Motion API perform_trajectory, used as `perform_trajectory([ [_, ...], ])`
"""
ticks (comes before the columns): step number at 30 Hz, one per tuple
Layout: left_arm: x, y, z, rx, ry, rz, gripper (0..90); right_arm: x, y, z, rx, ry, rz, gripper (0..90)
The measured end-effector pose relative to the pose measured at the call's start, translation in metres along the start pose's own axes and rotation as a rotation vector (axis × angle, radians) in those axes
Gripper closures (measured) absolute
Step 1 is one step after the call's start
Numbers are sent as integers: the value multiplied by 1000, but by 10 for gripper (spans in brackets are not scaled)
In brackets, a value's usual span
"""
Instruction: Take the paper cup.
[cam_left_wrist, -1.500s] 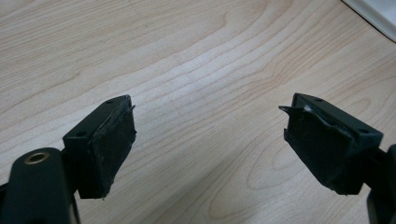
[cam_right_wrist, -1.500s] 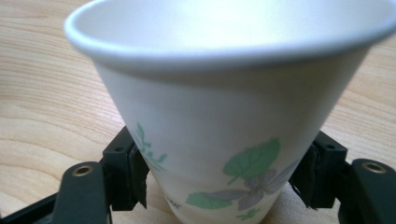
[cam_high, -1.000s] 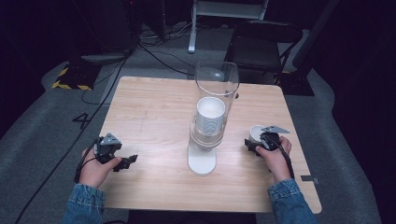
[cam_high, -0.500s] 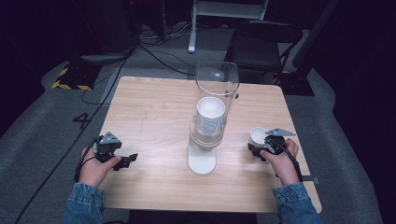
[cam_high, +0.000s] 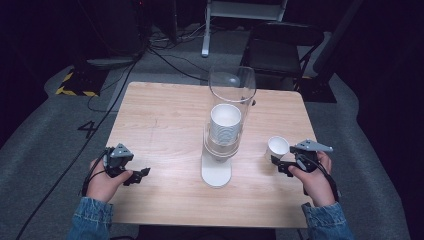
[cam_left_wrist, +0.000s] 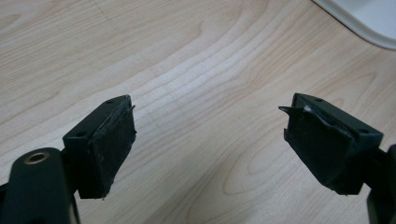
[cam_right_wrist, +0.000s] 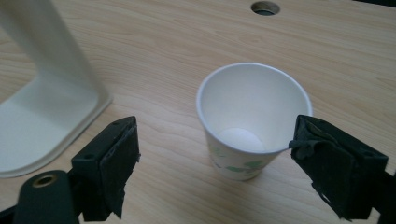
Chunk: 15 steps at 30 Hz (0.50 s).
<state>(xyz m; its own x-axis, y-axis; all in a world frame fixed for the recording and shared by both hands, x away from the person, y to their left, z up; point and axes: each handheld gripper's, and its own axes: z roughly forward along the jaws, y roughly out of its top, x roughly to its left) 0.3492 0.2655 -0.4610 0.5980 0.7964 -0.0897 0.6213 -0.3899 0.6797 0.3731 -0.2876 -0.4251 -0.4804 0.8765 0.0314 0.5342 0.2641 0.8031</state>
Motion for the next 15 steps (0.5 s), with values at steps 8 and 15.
perform_trajectory([
  [8,-17,-1,0,-19,-22,74,171,29,-2,-10,-29,121,-67,159],
  [15,-31,-11,-3,-24,-51,108,174,56,-18,-4,-28,304,-113,159],
])
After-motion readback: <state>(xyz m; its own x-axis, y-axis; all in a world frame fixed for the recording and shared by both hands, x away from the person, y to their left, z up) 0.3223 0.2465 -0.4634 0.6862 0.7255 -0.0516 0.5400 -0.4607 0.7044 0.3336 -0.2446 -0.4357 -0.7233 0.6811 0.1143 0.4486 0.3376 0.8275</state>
